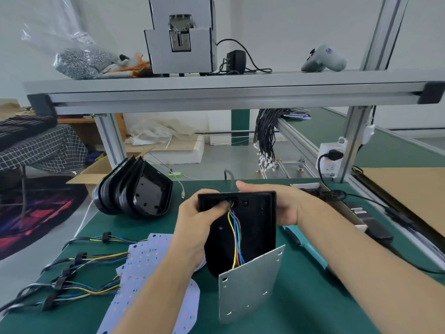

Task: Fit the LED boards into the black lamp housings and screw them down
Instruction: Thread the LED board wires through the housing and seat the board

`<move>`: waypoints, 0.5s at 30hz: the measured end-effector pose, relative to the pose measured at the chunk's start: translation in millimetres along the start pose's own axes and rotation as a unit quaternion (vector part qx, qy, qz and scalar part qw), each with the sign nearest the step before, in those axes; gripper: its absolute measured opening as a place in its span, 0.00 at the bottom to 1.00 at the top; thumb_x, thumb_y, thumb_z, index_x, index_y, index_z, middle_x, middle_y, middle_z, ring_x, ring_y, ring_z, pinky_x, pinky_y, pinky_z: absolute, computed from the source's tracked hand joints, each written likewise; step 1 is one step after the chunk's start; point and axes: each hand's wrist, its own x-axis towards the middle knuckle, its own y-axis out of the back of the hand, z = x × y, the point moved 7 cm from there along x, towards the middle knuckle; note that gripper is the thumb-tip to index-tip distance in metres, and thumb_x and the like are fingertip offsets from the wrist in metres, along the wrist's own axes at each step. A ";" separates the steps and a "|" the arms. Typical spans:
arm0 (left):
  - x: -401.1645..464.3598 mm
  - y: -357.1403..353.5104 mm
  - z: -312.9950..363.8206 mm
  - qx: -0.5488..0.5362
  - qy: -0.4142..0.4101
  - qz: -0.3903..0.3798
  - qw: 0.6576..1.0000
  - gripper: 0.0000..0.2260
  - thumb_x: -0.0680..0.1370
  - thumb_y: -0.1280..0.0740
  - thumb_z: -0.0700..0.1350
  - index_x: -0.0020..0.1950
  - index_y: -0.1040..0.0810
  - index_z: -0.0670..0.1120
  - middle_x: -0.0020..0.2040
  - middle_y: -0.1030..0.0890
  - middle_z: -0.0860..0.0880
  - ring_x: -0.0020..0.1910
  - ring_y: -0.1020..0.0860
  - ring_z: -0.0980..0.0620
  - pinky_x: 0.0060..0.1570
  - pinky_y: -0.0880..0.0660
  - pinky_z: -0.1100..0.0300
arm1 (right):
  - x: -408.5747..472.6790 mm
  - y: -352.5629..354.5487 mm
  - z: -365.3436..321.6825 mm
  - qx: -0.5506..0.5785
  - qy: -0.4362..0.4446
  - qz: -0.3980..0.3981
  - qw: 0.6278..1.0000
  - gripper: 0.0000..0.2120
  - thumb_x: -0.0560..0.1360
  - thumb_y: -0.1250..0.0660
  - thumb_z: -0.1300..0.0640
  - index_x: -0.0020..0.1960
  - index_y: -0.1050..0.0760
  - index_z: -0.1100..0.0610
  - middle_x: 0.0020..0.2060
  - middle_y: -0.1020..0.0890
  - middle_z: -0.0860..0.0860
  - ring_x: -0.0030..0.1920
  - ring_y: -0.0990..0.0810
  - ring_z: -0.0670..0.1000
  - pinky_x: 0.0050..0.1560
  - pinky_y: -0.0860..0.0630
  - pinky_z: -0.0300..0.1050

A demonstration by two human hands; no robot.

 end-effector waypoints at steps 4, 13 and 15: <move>-0.8 -6.4 -2.3 -0.014 -0.010 -0.010 1.000 0.09 0.72 0.31 0.30 0.42 0.18 0.44 0.39 0.16 0.48 0.40 0.18 0.52 0.44 0.21 0.63 | 11.0 -2.3 -2.7 0.006 0.042 -0.010 0.999 0.11 0.71 0.34 0.49 0.44 0.23 0.57 0.34 0.19 0.52 0.32 0.21 0.48 0.37 0.22 0.41; -17.3 -30.3 -0.9 0.019 -0.050 -0.057 0.997 0.09 0.70 0.28 0.32 0.40 0.15 0.46 0.45 0.14 0.48 0.47 0.17 0.51 0.49 0.21 0.58 | 22.8 38.7 -0.3 0.135 0.122 0.144 0.973 0.12 0.80 0.38 0.55 0.41 0.24 0.59 0.24 0.23 0.49 0.24 0.25 0.45 0.30 0.27 0.37; -5.3 -11.3 -11.3 0.002 0.014 0.058 0.998 0.07 0.72 0.28 0.33 0.39 0.16 0.45 0.41 0.15 0.44 0.42 0.19 0.46 0.48 0.22 0.47 | 18.3 33.1 8.0 0.100 0.092 0.144 0.980 0.14 0.80 0.37 0.55 0.41 0.21 0.60 0.27 0.20 0.50 0.27 0.22 0.48 0.35 0.22 0.40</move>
